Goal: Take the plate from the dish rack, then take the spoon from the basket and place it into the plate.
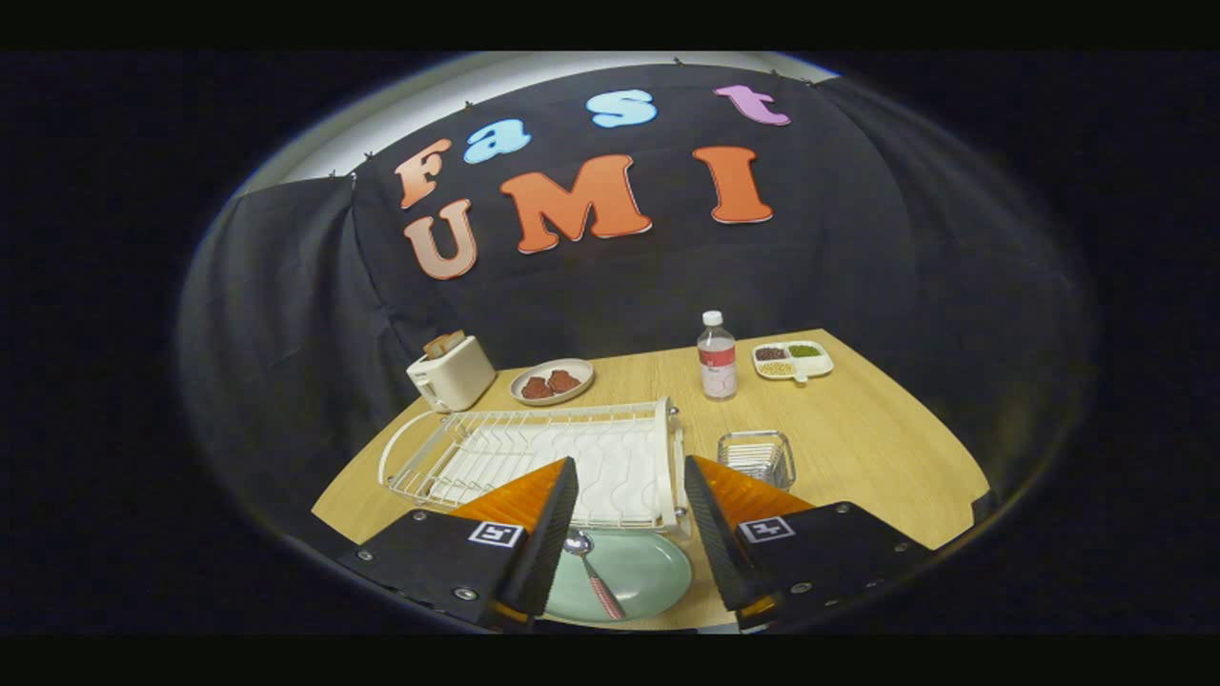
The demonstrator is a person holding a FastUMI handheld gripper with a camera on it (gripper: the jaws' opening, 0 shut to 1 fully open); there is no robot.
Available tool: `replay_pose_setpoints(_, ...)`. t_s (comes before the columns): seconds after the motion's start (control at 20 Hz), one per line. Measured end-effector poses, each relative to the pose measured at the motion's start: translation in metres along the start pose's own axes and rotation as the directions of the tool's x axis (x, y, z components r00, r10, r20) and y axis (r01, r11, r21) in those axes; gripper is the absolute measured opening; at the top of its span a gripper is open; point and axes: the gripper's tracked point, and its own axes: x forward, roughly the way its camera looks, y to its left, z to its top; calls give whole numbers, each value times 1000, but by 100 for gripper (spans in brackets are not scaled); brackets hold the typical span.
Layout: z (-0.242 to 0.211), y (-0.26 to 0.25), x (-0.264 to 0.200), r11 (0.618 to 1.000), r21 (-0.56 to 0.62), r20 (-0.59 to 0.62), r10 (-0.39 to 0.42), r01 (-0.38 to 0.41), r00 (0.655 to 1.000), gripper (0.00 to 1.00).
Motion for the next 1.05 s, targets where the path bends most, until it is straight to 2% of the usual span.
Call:
replay_pose_setpoints(0.35, 60, 5, -13, 999, -32, 178, -26, 32, 984, 85)
replay_pose_setpoints(0.5, 86, 1, -17, 994, -82, 286, -52, 78, 957, 90)
replay_pose_setpoints(0.65, 106, -4, -22, 987, -103, 378, -77, 124, 922, 92)
replay_pose_setpoints(0.85, 131, -5, -30, 983, -109, 488, -77, 148, 870, 93)
replay_pose_setpoints(1.05, 137, -7, -26, 979, -118, 503, -85, 166, 860, 94)
